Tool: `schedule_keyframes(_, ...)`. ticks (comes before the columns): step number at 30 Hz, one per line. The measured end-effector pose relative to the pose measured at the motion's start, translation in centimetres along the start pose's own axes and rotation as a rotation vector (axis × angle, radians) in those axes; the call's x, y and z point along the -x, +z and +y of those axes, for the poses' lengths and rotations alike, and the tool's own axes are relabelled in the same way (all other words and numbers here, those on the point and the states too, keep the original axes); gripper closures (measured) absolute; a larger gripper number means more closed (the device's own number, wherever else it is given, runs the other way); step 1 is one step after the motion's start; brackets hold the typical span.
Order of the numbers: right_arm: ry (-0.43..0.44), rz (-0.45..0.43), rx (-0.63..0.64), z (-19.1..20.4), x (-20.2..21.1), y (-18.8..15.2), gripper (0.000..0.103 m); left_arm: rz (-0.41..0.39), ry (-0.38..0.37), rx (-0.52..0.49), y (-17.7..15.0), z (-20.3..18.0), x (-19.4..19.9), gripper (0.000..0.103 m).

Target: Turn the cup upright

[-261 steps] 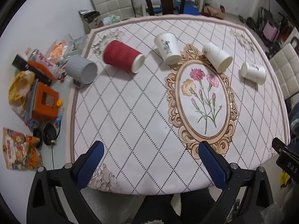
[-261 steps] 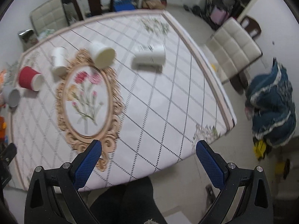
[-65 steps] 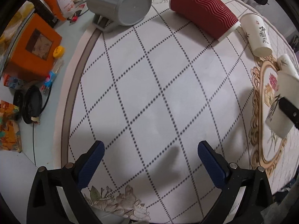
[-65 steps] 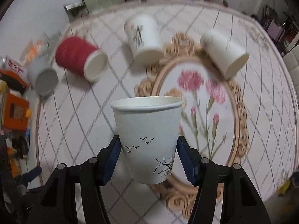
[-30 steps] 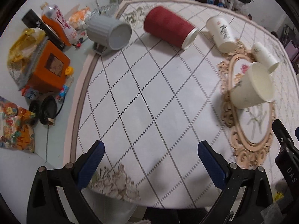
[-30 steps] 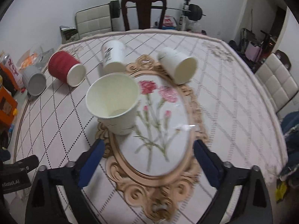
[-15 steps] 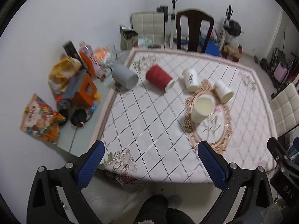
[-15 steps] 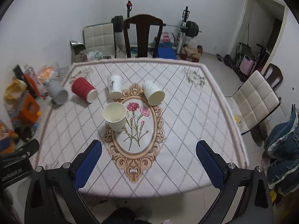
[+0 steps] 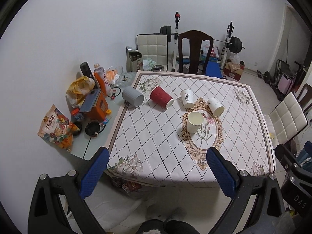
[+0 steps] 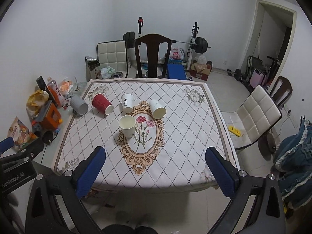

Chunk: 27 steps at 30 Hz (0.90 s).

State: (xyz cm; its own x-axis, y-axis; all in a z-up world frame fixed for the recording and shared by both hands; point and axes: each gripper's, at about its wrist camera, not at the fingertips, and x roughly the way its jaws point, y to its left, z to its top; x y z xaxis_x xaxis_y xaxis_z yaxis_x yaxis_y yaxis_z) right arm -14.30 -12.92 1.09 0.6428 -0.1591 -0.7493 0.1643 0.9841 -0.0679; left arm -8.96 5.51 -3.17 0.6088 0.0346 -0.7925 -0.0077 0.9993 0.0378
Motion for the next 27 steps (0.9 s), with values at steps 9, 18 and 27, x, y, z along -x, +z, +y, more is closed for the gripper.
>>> schedule_keyframes(9,-0.001,0.006,-0.009,0.0,1.4,-0.1,0.000,-0.009,-0.013,-0.012,-0.2,0.2,0.6,0.000)
schedule_keyframes(18,-0.002,0.002,-0.023,0.5,1.4,0.4,0.000,-0.016,-0.006,-0.013,0.0,0.8,0.5,0.000)
schedule_keyframes(27,-0.008,0.006,-0.026,0.8,0.9,0.8,0.000,-0.029,-0.001,-0.022,0.5,1.2,0.6,0.000)
